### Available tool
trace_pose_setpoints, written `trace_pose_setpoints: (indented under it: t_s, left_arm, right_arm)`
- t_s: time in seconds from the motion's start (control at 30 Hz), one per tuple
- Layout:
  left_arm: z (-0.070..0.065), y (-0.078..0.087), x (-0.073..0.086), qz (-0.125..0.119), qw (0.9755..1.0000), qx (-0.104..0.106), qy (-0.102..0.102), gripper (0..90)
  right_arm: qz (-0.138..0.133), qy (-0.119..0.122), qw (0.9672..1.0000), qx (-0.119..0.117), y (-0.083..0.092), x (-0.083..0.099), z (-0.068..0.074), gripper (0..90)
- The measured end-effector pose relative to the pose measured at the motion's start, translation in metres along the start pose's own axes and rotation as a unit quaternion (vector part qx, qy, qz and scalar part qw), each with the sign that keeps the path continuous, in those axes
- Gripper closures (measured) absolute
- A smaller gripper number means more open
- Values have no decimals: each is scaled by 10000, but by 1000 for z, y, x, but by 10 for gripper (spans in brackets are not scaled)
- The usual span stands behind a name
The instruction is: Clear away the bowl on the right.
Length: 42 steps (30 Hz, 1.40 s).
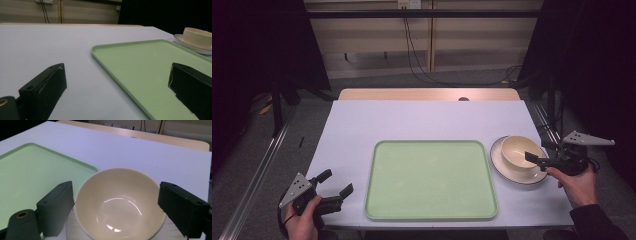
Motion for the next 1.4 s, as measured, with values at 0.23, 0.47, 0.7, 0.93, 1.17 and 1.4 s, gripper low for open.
trace_pose_setpoints:
  t_s: [0.23,0.47,0.7,0.93,1.17,1.4]
  left_arm:
    - [0,0,0,-9,10000,-27,23,18]
    - [0,-1,0,3,10000,-37,14,17]
    - [0,-1,0,18,10000,-37,5,18]
    - [0,-1,0,29,10000,10,-3,17]
    - [-1,-1,1,31,10000,45,-11,18]
    - [-1,-2,0,26,10000,11,-5,18]
  right_arm:
    - [288,-93,9995,-22,-4,-2,-15,107]
    - [755,-268,9968,-52,-9,-5,-35,220]
    - [1127,-271,9932,115,-22,-9,-44,268]
    - [1516,-378,9874,262,-31,-9,-57,319]
    - [1811,-501,9820,194,-37,-2,-62,410]
    - [1981,-627,9780,170,-41,6,-66,566]
Point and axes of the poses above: each handheld gripper's, and its own axes: y roughly backward along the jaws, x roughly out of its underside, z roughly to its left, the point moved 4 cm from there along -y, roughly forward along the jaws, and after that the axes turned 13 degrees about -x, right-handed, at the moved point
